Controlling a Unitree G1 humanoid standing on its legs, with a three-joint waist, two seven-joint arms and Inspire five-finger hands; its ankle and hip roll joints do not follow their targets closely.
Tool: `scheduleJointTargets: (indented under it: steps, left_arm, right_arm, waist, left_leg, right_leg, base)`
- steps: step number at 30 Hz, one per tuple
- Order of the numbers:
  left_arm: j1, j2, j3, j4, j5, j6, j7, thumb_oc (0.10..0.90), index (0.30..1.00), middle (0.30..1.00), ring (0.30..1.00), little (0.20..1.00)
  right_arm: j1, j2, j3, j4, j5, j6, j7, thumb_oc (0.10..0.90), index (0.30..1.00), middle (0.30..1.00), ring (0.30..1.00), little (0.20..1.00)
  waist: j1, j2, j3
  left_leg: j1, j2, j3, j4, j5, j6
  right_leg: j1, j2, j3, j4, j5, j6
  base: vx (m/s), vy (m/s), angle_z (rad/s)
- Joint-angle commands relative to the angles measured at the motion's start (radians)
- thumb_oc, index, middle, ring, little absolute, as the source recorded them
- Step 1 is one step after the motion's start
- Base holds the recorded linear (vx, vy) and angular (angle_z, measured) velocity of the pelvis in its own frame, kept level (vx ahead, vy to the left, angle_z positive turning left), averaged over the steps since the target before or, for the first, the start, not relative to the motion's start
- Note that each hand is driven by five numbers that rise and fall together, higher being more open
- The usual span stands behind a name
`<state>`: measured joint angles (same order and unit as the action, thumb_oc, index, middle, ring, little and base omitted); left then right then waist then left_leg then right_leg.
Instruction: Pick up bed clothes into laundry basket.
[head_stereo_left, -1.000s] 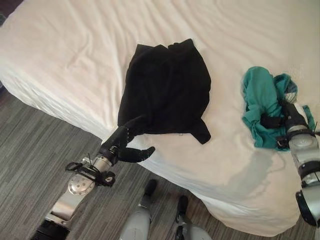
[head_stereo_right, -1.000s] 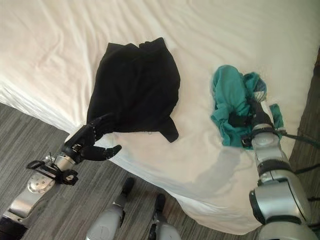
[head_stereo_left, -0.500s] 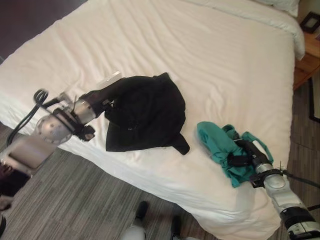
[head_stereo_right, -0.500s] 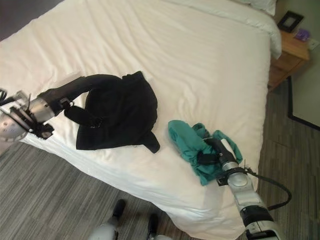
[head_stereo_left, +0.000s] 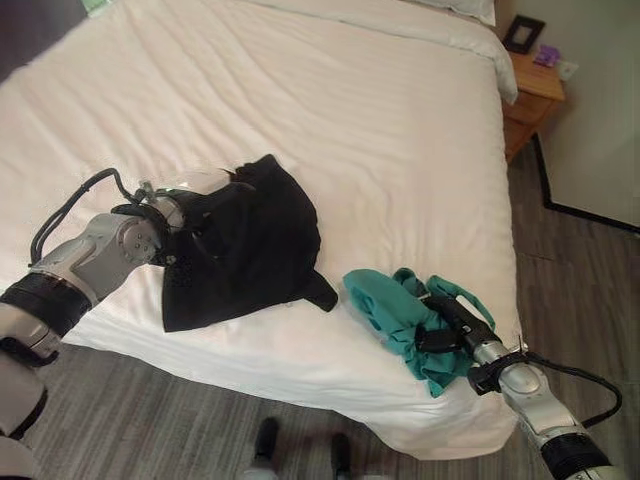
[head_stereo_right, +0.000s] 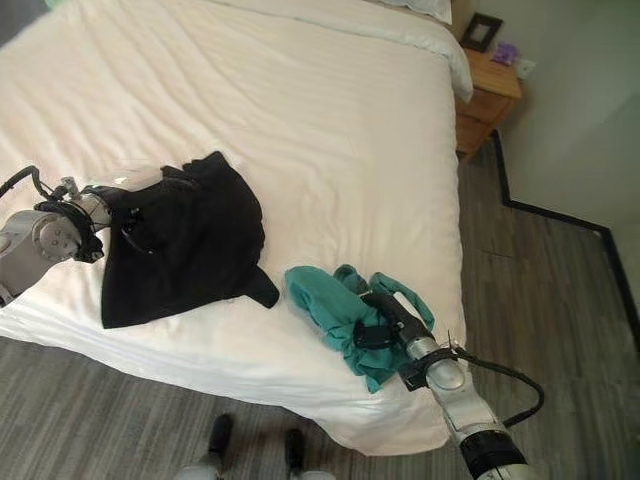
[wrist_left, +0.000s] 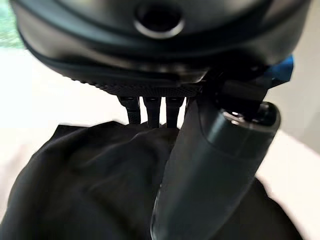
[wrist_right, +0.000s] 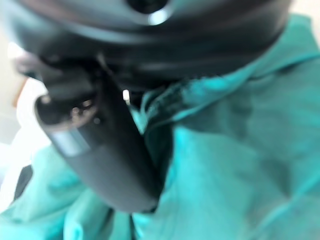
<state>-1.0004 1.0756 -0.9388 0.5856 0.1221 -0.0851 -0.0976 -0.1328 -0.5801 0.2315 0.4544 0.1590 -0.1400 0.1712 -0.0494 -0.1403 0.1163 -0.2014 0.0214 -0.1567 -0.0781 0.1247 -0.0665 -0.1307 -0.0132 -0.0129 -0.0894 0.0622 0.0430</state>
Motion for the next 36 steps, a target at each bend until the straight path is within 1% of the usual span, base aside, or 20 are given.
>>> scheduleJointTargets:
  steps: [1, 5, 8, 9, 10, 11, 12, 15, 17, 20, 21, 23, 24, 25, 26, 27, 30, 31, 32, 36]
  left_arm:
    - [-0.242, -0.049, 0.083, 0.085, 0.039, -0.020, 0.144, 0.800, 0.900, 0.900, 0.900, 0.900]
    - [-0.226, -0.149, 0.089, 0.249, 0.037, -0.004, 0.174, 0.800, 0.900, 0.900, 0.900, 0.900]
    - [-0.097, -0.234, 0.145, 0.308, 0.050, 0.005, 0.159, 0.800, 0.900, 0.900, 0.900, 0.900]
    - [-0.044, -0.299, 0.160, 0.346, 0.074, 0.014, 0.150, 0.800, 0.900, 0.900, 0.900, 0.900]
    - [-0.008, -0.345, 0.161, 0.344, 0.096, 0.015, 0.143, 0.436, 0.354, 0.354, 0.354, 0.354]
    - [0.014, -0.372, 0.165, 0.342, 0.107, 0.017, 0.144, 0.436, 0.354, 0.354, 0.354, 0.354]
    - [0.053, -0.396, 0.173, 0.317, 0.110, 0.012, 0.137, 0.400, 0.300, 0.300, 0.300, 0.300]
    - [0.136, -0.437, 0.215, 0.260, 0.086, 0.011, 0.141, 0.400, 0.300, 0.300, 0.300, 0.300]
    - [0.237, -0.456, 0.273, 0.101, 0.032, 0.002, 0.138, 0.400, 0.300, 0.300, 0.300, 0.300]
    - [0.326, -0.411, 0.370, -0.069, -0.059, -0.016, 0.130, 0.400, 0.300, 0.300, 0.300, 0.300]
    - [0.333, -0.409, 0.375, -0.077, -0.060, -0.012, 0.128, 0.400, 0.300, 0.300, 0.300, 0.300]
    - [0.455, -0.402, 0.524, -0.189, -0.233, -0.046, 0.136, 0.400, 0.300, 0.300, 0.300, 0.300]
    - [0.460, -0.401, 0.527, -0.193, -0.233, -0.044, 0.135, 0.400, 0.300, 0.300, 0.300, 0.300]
    - [0.541, -0.398, 0.636, -0.253, -0.323, -0.073, 0.154, 0.400, 0.300, 0.300, 0.300, 0.300]
    - [0.548, -0.397, 0.641, -0.258, -0.324, -0.070, 0.153, 0.400, 0.300, 0.300, 0.300, 0.300]
    - [0.632, -0.412, 0.736, -0.306, -0.400, -0.088, 0.159, 0.400, 0.300, 0.300, 0.300, 0.300]
    - [0.744, -0.420, 0.871, -0.384, -0.459, -0.108, 0.164, 0.400, 0.300, 0.300, 0.300, 0.300]
    - [0.750, -0.421, 0.874, -0.389, -0.459, -0.106, 0.164, 0.400, 0.300, 0.300, 0.300, 0.300]
    - [0.807, -0.423, 0.940, -0.427, -0.473, -0.114, 0.166, 0.400, 0.300, 0.300, 0.300, 0.300]
    - [0.916, -0.451, 1.060, -0.497, -0.503, -0.124, 0.173, 0.400, 0.300, 0.300, 0.300, 0.300]
  right_arm:
    - [0.178, -0.025, 0.102, 0.062, -0.043, 0.069, 0.051, 0.400, 0.300, 0.300, 0.300, 0.300]
    - [0.104, 0.004, 0.183, 0.089, -0.039, 0.061, 0.030, 0.400, 0.300, 0.300, 0.300, 0.300]
    - [0.085, 0.033, 0.212, 0.096, -0.042, 0.056, 0.017, 0.400, 0.300, 0.300, 0.300, 0.300]
    - [0.079, 0.043, 0.218, 0.110, -0.049, 0.054, 0.006, 0.400, 0.300, 0.300, 0.300, 0.300]
    - [0.076, 0.046, 0.220, 0.114, -0.054, 0.056, -0.002, 0.400, 0.300, 0.300, 0.300, 0.300]
    - [0.080, 0.046, 0.218, 0.113, -0.054, 0.055, -0.006, 0.400, 0.300, 0.300, 0.300, 0.300]
    - [0.080, 0.046, 0.212, 0.110, -0.055, 0.053, -0.011, 0.400, 0.300, 0.300, 0.300, 0.300]
    - [0.083, 0.037, 0.195, 0.089, -0.053, 0.051, -0.018, 0.400, 0.300, 0.300, 0.300, 0.300]
    - [0.098, 0.022, 0.148, 0.048, -0.062, 0.053, -0.036, 0.400, 0.300, 0.300, 0.300, 0.300]
    - [0.126, 0.002, 0.065, -0.004, -0.042, 0.051, -0.047, 0.400, 0.300, 0.300, 0.300, 0.300]
    - [0.128, 0.000, 0.066, -0.008, -0.042, 0.052, -0.047, 0.400, 0.300, 0.300, 0.300, 0.300]
    - [0.151, -0.006, -0.023, -0.054, -0.002, 0.045, -0.053, 0.400, 0.300, 0.300, 0.300, 0.300]
    - [0.152, -0.007, -0.022, -0.056, -0.002, 0.046, -0.053, 0.400, 0.300, 0.300, 0.300, 0.300]
    - [0.166, -0.007, -0.095, -0.096, 0.035, 0.037, -0.056, 0.400, 0.300, 0.300, 0.300, 0.300]
    - [0.168, -0.009, -0.093, -0.099, 0.035, 0.039, -0.056, 0.400, 0.300, 0.300, 0.300, 0.300]
    - [0.178, -0.005, -0.153, -0.129, 0.063, 0.030, -0.063, 0.400, 0.300, 0.300, 0.300, 0.300]
    - [0.179, -0.008, -0.242, -0.211, 0.114, 0.024, -0.074, 0.400, 0.300, 0.300, 0.300, 0.300]
    - [0.181, -0.009, -0.241, -0.214, 0.114, 0.026, -0.074, 0.400, 0.300, 0.300, 0.300, 0.300]
    - [0.174, -0.003, -0.290, -0.261, 0.142, 0.023, -0.079, 0.400, 0.300, 0.300, 0.300, 0.300]
    - [0.175, 0.012, -0.362, -0.345, 0.172, 0.016, -0.094, 0.400, 0.300, 0.300, 0.300, 0.300]
  waist:
    - [-0.007, 0.033, 0.089]
    - [-0.022, -0.011, 0.151]
    - [-0.025, -0.047, 0.176]
    - [-0.026, -0.058, 0.180]
    - [-0.026, -0.064, 0.180]
    - [-0.026, -0.065, 0.178]
    - [-0.025, -0.067, 0.178]
    - [-0.018, -0.064, 0.178]
    - [-0.004, -0.046, 0.177]
    - [0.010, -0.014, 0.163]
    - [0.008, -0.013, 0.163]
    - [0.022, 0.020, 0.134]
    - [0.019, 0.021, 0.132]
    - [0.029, 0.043, 0.106]
    - [0.026, 0.045, 0.104]
    - [0.033, 0.064, 0.076]
    - [0.041, 0.092, 0.025]
    - [0.039, 0.092, 0.025]
    - [0.049, 0.105, -0.007]
    - [0.063, 0.122, -0.049]
  left_leg:
    - [-0.014, -0.049, -0.032, -0.009, -0.003, 0.061]
    - [-0.054, -0.040, -0.024, 0.000, 0.011, 0.065]
    - [-0.075, -0.035, -0.026, 0.009, 0.013, 0.067]
    - [-0.077, -0.035, -0.028, 0.010, 0.012, 0.067]
    - [-0.077, -0.035, -0.029, 0.010, 0.010, 0.067]
    - [-0.074, -0.035, -0.029, 0.009, 0.008, 0.068]
    - [-0.071, -0.036, -0.030, 0.008, 0.006, 0.069]
    - [-0.062, -0.039, -0.032, 0.004, 0.003, 0.070]
    - [-0.043, -0.045, -0.032, -0.003, -0.003, 0.070]
    - [-0.016, -0.050, -0.030, -0.008, -0.012, 0.070]
    - [-0.013, -0.050, -0.030, -0.008, -0.013, 0.070]
    - [0.008, -0.061, -0.031, -0.009, -0.019, 0.068]
    - [0.007, -0.061, -0.032, -0.009, -0.018, 0.068]
    - [0.016, -0.069, -0.032, -0.009, -0.020, 0.065]
    - [0.016, -0.069, -0.033, -0.009, -0.020, 0.065]
    - [0.027, -0.078, -0.034, -0.009, -0.020, 0.062]
    - [0.054, -0.086, -0.035, -0.009, -0.024, 0.059]
    - [0.056, -0.086, -0.035, -0.009, -0.025, 0.059]
    - [0.076, -0.090, -0.034, -0.009, -0.028, 0.058]
    - [0.111, -0.096, -0.040, -0.009, -0.034, 0.058]
  right_leg:
    - [-0.056, 0.049, -0.013, 0.028, 0.003, 0.053]
    - [-0.112, 0.057, -0.001, 0.064, 0.017, 0.047]
    - [-0.128, 0.064, 0.014, 0.058, 0.031, 0.047]
    - [-0.129, 0.066, 0.015, 0.055, 0.033, 0.046]
    - [-0.126, 0.067, 0.014, 0.051, 0.033, 0.046]
    - [-0.123, 0.068, 0.014, 0.047, 0.032, 0.046]
    - [-0.120, 0.070, 0.017, 0.043, 0.030, 0.045]
    - [-0.111, 0.071, 0.019, 0.038, 0.024, 0.042]
    - [-0.096, 0.068, 0.015, 0.036, 0.012, 0.039]
    - [-0.074, 0.061, 0.013, 0.038, 0.003, 0.038]
    - [-0.071, 0.061, 0.013, 0.037, 0.003, 0.038]
    - [-0.046, 0.049, 0.005, 0.033, -0.002, 0.036]
    - [-0.047, 0.049, 0.004, 0.033, -0.002, 0.037]
    - [-0.031, 0.040, -0.004, 0.030, -0.005, 0.037]
    - [-0.031, 0.040, -0.005, 0.030, -0.005, 0.037]
    - [-0.016, 0.032, -0.011, 0.028, -0.007, 0.036]
    - [0.014, 0.024, -0.019, 0.028, -0.012, 0.036]
    - [0.017, 0.024, -0.019, 0.027, -0.012, 0.036]
    - [0.038, 0.019, -0.022, 0.028, -0.014, 0.037]
    - [0.072, 0.012, -0.027, 0.033, -0.025, 0.034]
  base:
    - [-0.12, 0.035, -0.07]
    - [-0.08, 0.011, -0.03]
    - [-0.03, -0.027, -0.03]
    - [0.01, -0.035, 0.03]
    - [0.00, 0.000, 0.00]
    - [0.00, 0.000, 0.00]
    - [0.00, 0.000, 0.00]
    - [0.00, 0.000, 0.00]
    - [0.00, 0.000, 0.00]
    - [0.03, 0.038, -0.02]
    - [0.03, 0.030, -0.08]
    - [0.03, 0.040, 0.01]
    - [0.05, 0.056, -0.04]
    - [0.04, 0.032, -0.07]
    - [0.07, 0.058, -0.04]
    - [0.05, 0.038, 0.01]
    - [0.06, 0.042, 0.11]
    - [0.06, 0.037, 0.12]
    - [0.06, 0.035, 0.07]
    - [0.05, 0.024, -0.02]
